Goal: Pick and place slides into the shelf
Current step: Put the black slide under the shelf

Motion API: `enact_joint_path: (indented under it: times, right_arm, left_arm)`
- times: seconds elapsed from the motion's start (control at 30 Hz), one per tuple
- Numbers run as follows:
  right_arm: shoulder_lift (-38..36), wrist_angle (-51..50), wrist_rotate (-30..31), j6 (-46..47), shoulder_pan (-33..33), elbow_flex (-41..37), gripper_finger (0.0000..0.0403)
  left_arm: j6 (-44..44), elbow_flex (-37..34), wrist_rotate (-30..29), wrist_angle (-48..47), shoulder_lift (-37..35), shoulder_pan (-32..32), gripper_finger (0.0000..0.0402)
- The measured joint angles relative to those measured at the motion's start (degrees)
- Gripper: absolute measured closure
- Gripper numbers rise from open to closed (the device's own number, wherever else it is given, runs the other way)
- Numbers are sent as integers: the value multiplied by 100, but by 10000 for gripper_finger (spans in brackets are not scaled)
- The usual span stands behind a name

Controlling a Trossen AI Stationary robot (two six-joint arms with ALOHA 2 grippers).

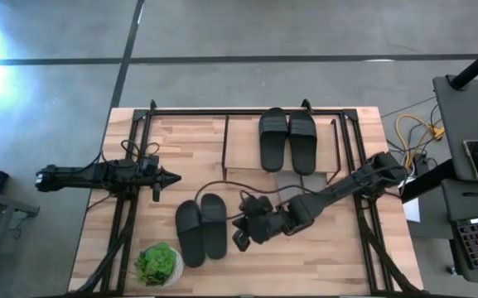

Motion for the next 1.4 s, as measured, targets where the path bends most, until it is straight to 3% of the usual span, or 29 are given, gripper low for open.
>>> enact_joint_path:
  times: [0.4, 0.7, 0.87, 1.4]
  right_arm:
    - [-9, 687, -906, -1165, -307, 0, 394]
    - [-9, 1302, -965, -1251, -360, -8, 394]
    - [-11, 1719, -1635, -1465, -439, -37, 394]
    - [-7, 760, -1372, -841, -563, -55, 394]
  left_arm:
    - [-1, -2, 0, 0, -1, 0, 402]
    - [-1, -2, 0, 0, -1, -1, 402]
    - [0, -2, 0, 0, -2, -2, 402]
    - [-1, -1, 0, 0, 0, 0, 402]
